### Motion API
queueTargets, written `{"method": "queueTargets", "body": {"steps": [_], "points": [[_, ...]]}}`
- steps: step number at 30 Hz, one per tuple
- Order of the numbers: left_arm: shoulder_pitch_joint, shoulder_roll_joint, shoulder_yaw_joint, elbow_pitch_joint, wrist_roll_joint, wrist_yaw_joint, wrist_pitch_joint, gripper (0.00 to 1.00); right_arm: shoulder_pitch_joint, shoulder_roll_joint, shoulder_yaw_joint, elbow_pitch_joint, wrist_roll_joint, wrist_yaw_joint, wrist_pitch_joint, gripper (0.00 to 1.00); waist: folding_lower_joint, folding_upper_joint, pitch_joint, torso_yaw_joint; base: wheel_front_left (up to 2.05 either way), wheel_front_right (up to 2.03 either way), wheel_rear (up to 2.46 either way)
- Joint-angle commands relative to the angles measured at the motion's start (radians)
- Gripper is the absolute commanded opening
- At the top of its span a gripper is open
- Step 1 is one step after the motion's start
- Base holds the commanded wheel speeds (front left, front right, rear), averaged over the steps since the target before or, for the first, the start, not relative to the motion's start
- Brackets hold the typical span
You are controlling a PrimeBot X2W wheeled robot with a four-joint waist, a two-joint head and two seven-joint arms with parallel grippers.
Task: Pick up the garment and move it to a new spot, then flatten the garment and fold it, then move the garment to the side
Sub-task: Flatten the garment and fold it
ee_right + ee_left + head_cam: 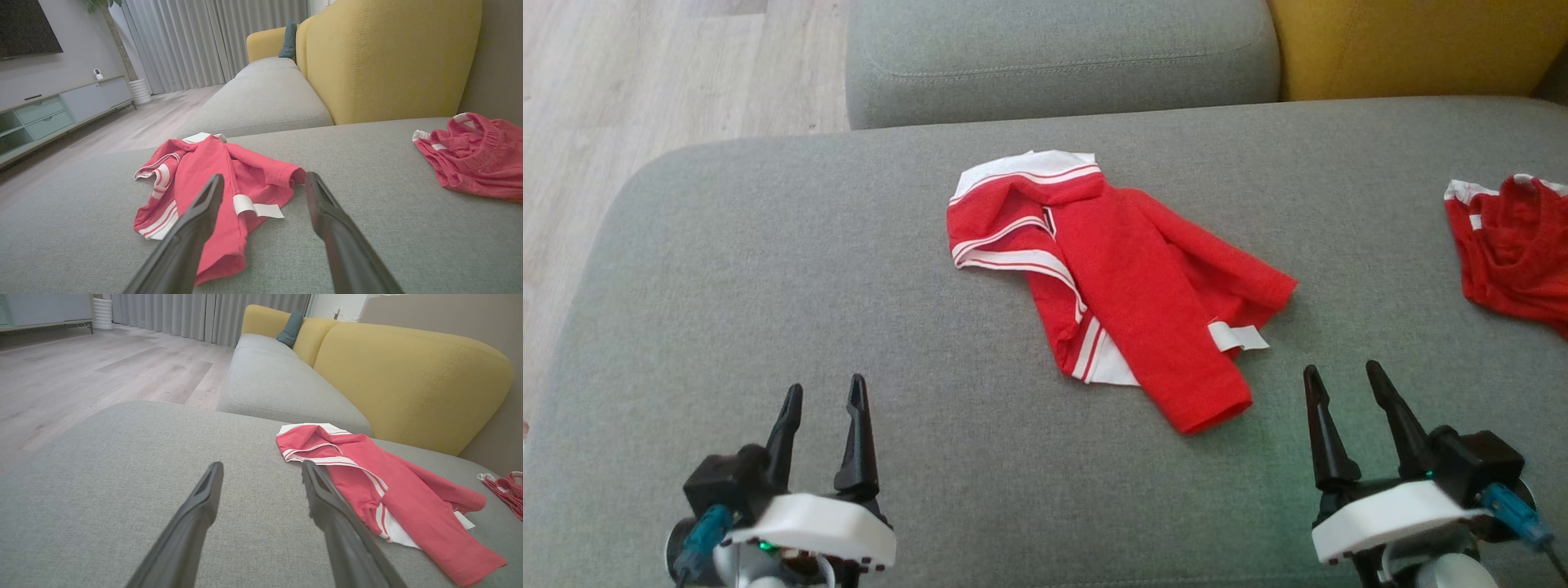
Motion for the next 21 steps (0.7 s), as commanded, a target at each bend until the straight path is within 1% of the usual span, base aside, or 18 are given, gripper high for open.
{"method": "queueTargets", "body": {"steps": [1, 10, 13, 21], "points": [[-0.032, 0.015, 0.031, -0.036, 0.007, 0.007, -0.008, 1.0, -0.035, -0.004, 0.025, -0.03, 0.0, -0.001, 0.0, 1.0, 0.0, 0.0, 0.0, 0.0, 0.0, 0.0, 0.0], [-0.034, 0.021, 0.021, -0.041, 0.007, 0.012, 0.004, 1.0, -0.039, -0.004, 0.016, -0.026, -0.002, -0.001, -0.003, 1.0, 0.0, 0.0, 0.009, 0.008, 0.0, 0.0, 0.0], [-0.037, 0.022, 0.017, -0.042, 0.008, 0.013, 0.006, 1.0, -0.049, -0.004, 0.016, -0.009, -0.013, -0.001, 0.011, 1.0, 0.0, 0.0, 0.019, 0.015, 0.0, 0.0, 0.0], [-0.064, 0.015, -0.004, -0.04, 0.013, 0.005, 0.011, 1.0, -0.121, -0.004, 0.043, 0.146, -0.028, -0.001, 0.028, 1.0, 0.0, 0.0, 0.063, 0.06, 0.0, 0.0, 0.0]]}}
